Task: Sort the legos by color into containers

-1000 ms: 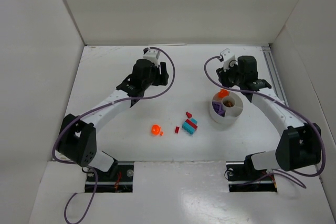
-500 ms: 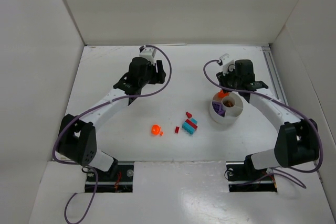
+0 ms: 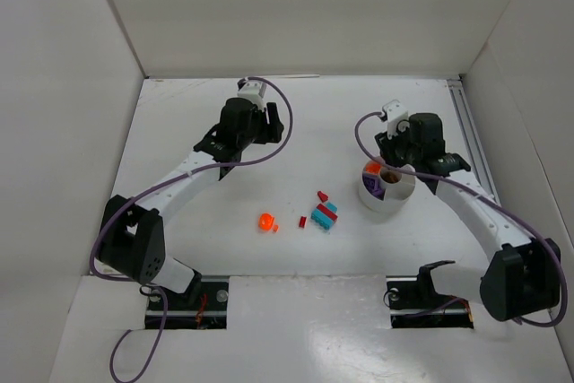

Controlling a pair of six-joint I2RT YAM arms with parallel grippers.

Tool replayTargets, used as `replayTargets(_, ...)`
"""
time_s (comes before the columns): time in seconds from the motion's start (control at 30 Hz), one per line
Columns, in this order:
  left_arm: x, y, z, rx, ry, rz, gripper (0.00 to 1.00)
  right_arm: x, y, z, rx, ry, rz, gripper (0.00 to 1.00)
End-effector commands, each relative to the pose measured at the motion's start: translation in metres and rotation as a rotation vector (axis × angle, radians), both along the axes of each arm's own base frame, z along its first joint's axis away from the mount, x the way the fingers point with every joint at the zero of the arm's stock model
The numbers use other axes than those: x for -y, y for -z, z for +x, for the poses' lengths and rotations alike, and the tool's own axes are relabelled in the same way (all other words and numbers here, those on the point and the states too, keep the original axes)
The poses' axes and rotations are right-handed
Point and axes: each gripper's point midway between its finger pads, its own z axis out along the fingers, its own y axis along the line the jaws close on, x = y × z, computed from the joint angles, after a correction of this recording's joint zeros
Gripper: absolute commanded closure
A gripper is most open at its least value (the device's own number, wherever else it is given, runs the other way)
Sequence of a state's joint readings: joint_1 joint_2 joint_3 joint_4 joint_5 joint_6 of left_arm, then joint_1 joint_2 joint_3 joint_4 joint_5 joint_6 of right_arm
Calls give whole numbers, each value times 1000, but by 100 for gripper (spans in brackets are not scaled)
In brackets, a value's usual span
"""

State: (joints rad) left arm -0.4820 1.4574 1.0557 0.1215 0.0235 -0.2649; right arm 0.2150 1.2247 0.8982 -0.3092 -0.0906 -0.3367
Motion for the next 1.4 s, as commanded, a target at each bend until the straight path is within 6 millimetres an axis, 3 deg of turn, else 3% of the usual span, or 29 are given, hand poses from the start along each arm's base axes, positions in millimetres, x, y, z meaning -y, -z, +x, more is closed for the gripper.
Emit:
replayTargets(0.0,1,-26,-1,50,1,-49,44,-23,-22,-2,77,-83,25,50)
replayTargets(0.07,1,-37,-3,68,-2,-69,44,-38,-46,1,146,-141,1,47)
replayTargets(0.1,0,-30,-6,40,-11,-77,44,-57,-53,-5,156,-207,-7,46)
replayTargets(0.13,-3,-41,-8,60,-24,-95,44,-67,-62,-4,177,-243,-32,43)
replayTargets(0.2,-19,-31,-11,16,-90,-100,44,-91,-65,-6,189,-308,-54,40)
replayTargets(0.27,-32,-35,-17,-17,-171,-171,45,-131,-63,-17,195,-432,-58,33)
replayTargets(0.33,-60,-18,-25,-87,-316,-199,45,-169,-63,-30,226,-537,-43,26)
replayTargets(0.37,-64,-16,-31,-123,-374,-256,45,-184,-50,-34,204,-579,-39,19)
replayTargets(0.4,-85,-8,-41,-151,-474,-248,43,-197,-48,-38,215,-627,-33,16)
replayTargets(0.43,-93,-5,-48,-167,-521,-253,37,-213,-45,-43,226,-676,-6,14)
replayTargets(0.47,-100,-3,-54,-178,-559,-257,24,-228,-41,-52,232,-730,-2,14)
replayTargets(0.5,-106,-13,-61,-165,-589,-291,20,-238,-25,-55,213,-777,-13,12)
replayTargets(0.57,-121,0,-79,-202,-650,-256,11,-263,-21,-67,227,-865,25,11)
replayTargets(0.6,-127,-9,-85,-191,-662,-280,1,-273,-6,-70,203,-905,26,9)
replayTargets(0.77,-136,-2,-116,-208,-657,-292,1,-321,21,-96,212,-1184,61,9)
replayTargets(0.9,-136,-10,-132,-187,-618,-336,1,-339,52,-105,178,-1337,78,8)
replayTargets(1.2,-148,-13,-151,-146,-629,-355,1,-359,92,-127,72,-1547,158,9)
replayTargets(1.37,-150,-7,-153,-161,-638,-327,1,-358,99,-133,26,-1573,167,17)
